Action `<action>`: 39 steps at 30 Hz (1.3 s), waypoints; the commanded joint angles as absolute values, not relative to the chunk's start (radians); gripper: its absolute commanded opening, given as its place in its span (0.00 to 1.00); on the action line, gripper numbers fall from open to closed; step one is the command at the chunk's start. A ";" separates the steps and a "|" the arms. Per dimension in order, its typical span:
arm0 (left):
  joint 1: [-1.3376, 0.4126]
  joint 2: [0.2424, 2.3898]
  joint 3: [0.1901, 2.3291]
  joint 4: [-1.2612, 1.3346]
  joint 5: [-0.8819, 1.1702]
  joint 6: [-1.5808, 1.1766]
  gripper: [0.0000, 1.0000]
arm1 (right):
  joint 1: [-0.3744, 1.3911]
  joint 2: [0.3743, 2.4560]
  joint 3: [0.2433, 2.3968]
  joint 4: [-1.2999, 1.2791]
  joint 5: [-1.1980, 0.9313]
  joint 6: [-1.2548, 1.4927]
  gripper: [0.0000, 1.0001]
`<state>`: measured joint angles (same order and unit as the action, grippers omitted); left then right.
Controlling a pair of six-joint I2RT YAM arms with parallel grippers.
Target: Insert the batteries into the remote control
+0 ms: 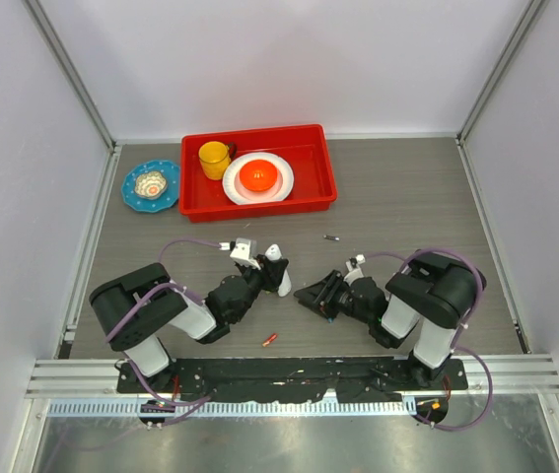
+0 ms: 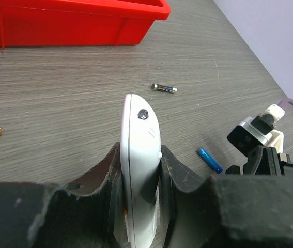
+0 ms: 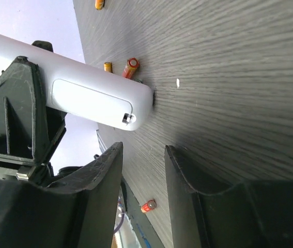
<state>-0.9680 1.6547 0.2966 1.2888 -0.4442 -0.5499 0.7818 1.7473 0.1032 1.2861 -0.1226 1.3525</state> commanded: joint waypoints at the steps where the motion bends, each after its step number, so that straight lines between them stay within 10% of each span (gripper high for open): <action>1: -0.971 1.664 0.288 1.548 -0.457 -0.552 0.00 | 0.773 1.816 0.129 1.574 -0.137 1.391 0.43; 39: -0.971 1.672 0.281 1.548 -0.437 -0.575 0.00 | 0.762 1.818 0.198 1.667 -0.138 1.425 0.36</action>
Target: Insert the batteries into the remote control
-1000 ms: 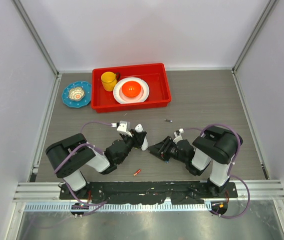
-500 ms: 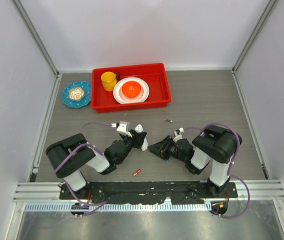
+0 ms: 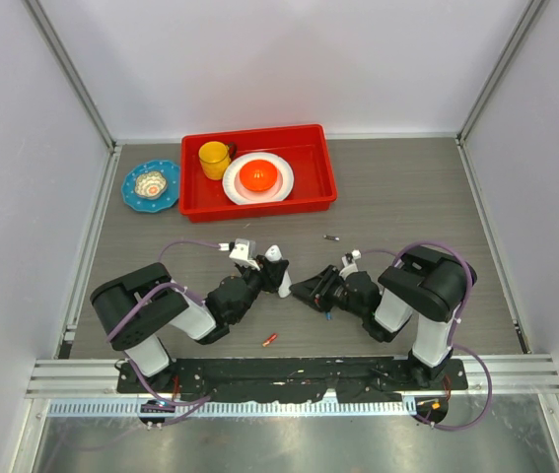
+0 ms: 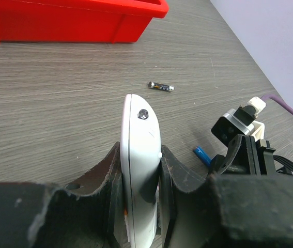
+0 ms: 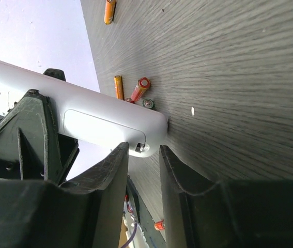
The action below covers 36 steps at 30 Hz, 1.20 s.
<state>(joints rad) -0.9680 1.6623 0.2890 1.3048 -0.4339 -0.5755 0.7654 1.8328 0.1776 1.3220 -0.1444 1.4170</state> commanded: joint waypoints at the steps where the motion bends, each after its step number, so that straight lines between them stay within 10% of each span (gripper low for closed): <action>1: -0.971 1.672 0.281 1.548 -0.437 -0.575 0.00 | 0.762 1.818 0.199 1.667 -0.138 1.427 0.36; 36: -0.971 1.683 0.279 1.548 -0.453 -0.588 0.00 | 0.765 1.798 0.215 1.667 -0.141 1.447 0.31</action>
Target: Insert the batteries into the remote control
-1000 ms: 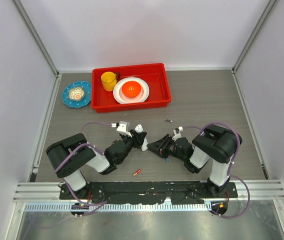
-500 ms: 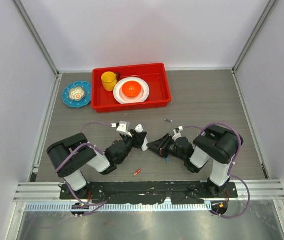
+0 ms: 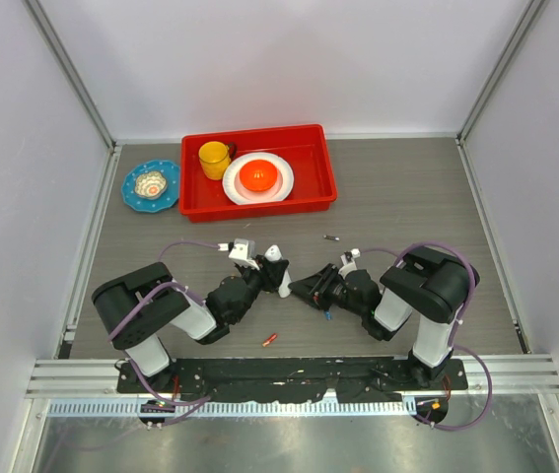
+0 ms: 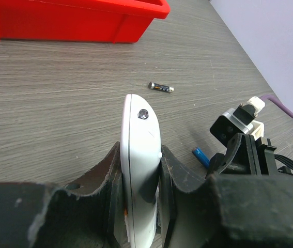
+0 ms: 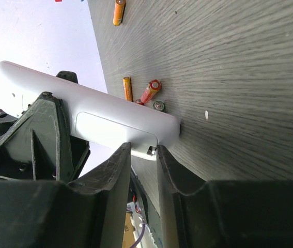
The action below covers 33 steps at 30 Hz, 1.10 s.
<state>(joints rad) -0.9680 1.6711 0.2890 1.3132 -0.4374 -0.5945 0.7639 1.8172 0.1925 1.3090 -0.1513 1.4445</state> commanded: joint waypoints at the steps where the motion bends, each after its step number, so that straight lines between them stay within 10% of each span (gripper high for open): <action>1: -0.971 1.683 0.281 1.548 -0.451 -0.588 0.00 | 0.765 1.798 0.215 1.667 -0.141 1.448 0.31; 33: -0.971 1.687 0.267 1.548 -0.454 -0.595 0.00 | 0.772 1.759 0.203 1.667 -0.129 1.443 0.19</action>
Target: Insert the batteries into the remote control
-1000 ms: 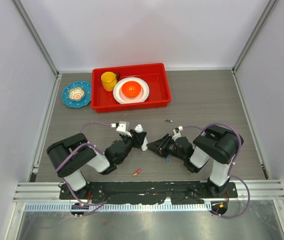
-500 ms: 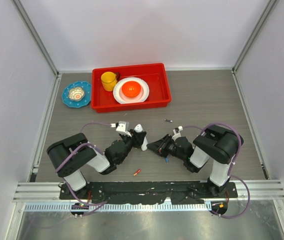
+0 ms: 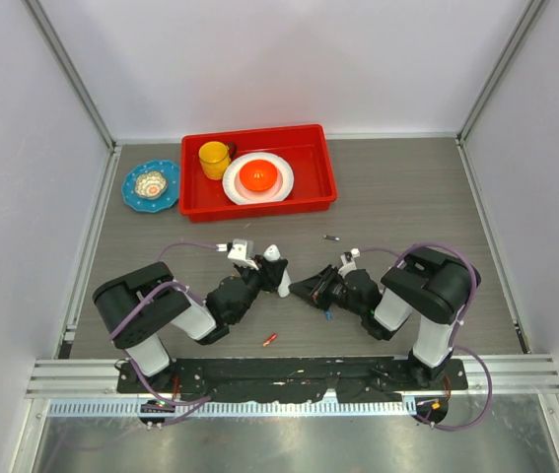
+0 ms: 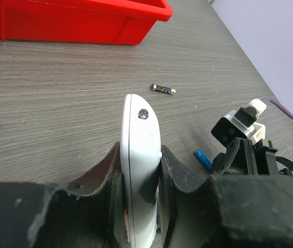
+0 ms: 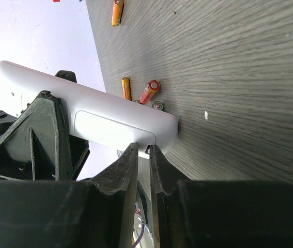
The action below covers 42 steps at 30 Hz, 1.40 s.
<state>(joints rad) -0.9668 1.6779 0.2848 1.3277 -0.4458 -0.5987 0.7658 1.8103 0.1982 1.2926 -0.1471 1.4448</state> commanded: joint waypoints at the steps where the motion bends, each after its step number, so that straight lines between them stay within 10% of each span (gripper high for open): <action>1: -0.971 1.689 0.267 1.548 -0.454 -0.595 0.00 | 0.773 1.759 0.202 1.667 -0.129 1.443 0.19; 42: -0.971 1.646 0.249 1.546 -0.445 -0.606 0.00 | 0.772 1.763 0.150 1.652 -0.118 1.401 0.21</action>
<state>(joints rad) -0.9668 1.6726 0.2626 1.3449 -0.4435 -0.6205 0.7666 1.7641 0.1524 1.2877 -0.1402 1.4246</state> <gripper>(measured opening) 0.290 0.201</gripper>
